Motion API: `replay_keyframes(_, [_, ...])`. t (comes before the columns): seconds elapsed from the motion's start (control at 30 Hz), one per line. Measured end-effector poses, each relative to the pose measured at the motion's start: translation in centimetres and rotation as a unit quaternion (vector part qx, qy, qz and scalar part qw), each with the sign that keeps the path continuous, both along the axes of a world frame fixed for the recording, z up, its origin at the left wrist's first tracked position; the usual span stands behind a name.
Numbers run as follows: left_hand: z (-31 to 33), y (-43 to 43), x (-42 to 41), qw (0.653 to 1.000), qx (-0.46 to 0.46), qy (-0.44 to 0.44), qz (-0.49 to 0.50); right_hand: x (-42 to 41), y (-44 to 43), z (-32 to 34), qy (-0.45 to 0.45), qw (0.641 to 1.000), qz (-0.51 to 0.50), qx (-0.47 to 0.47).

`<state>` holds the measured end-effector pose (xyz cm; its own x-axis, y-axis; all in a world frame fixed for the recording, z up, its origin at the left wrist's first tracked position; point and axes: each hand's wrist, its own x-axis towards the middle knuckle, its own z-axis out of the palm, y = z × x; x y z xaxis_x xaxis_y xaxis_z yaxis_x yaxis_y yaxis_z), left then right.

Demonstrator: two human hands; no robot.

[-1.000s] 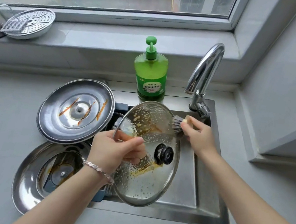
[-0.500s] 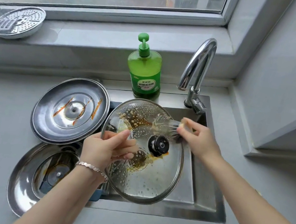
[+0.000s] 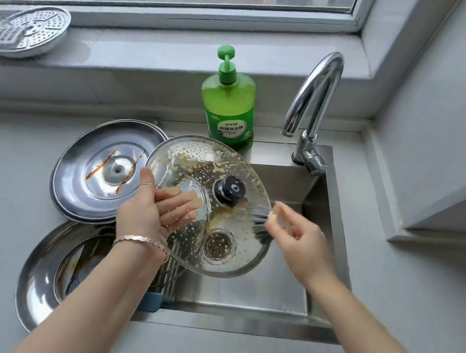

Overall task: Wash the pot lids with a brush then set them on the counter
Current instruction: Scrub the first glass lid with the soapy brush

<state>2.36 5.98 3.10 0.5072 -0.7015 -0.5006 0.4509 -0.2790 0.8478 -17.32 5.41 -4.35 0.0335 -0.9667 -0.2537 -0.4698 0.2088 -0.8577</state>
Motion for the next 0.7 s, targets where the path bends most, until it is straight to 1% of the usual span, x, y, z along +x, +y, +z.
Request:
replay_keyframes(0.03, [-0.1, 0.0, 0.0, 1.000, -0.003, 0.002, 0.007, -0.3, -0.5, -0.2, 0.000, 0.999, -0.043, 0.026])
replay_keyframes(0.07, [-0.1, 0.0, -0.1, 1.000, -0.008, -0.001, 0.011, -0.3, -0.4, -0.3, 0.001, 0.997, -0.060, 0.046])
replay_keyframes(0.1, [-0.2, 0.0, -0.3, 1.000, -0.013, -0.008, 0.013, 0.1, 0.1, -0.2, 0.001, 0.997, -0.050, 0.051])
replay_keyframes(0.13, [-0.3, 0.1, -0.5, 1.000, -0.016, -0.018, 0.016, 0.8, 1.0, 0.0, -0.005, 0.999, -0.017, 0.045])
replay_keyframes(0.23, [-0.9, 0.1, -0.7, 0.998, -0.006, -0.045, 0.035, 2.8, 3.6, 1.4, -0.029, 0.994, 0.102, 0.029])
replay_keyframes(0.27, [-1.1, 0.0, -0.6, 0.998, 0.000, -0.045, 0.039, 2.9, 3.5, 1.8, -0.035, 0.993, 0.113, 0.019])
replay_keyframes(0.33, [-1.5, -0.1, -0.6, 0.999, 0.014, -0.034, 0.039, 2.7, 2.0, 2.5, -0.049, 0.997, 0.057, -0.013])
replay_keyframes(0.4, [-1.7, 0.1, -1.0, 0.999, 0.018, -0.033, 0.026, 2.7, 0.3, 3.7, -0.004, 0.999, 0.026, -0.040])
replay_keyframes(0.5, [-1.6, 0.3, -1.6, 0.998, 0.009, -0.064, -0.001, 2.9, -1.8, 4.3, 0.086, 0.994, 0.053, -0.035])
replay_keyframes(0.53, [-1.4, 0.4, -1.7, 0.997, 0.003, -0.080, -0.005, 2.8, -2.5, 4.1, 0.094, 0.994, 0.047, -0.017])
replay_keyframes(0.6, [-0.9, 0.6, -1.6, 0.993, -0.010, -0.113, -0.014, 2.4, -2.8, 3.8, 0.083, 0.996, 0.034, 0.004])
replay_keyframes(0.67, [-0.6, 0.5, -1.4, 0.991, -0.015, -0.130, -0.016, 2.2, -2.0, 4.0, 0.088, 0.995, 0.040, -0.015])
replay_keyframes(0.7, [-0.6, 0.5, -1.4, 0.991, -0.014, -0.129, -0.013, 2.3, -1.4, 4.3, 0.105, 0.992, 0.051, -0.038])
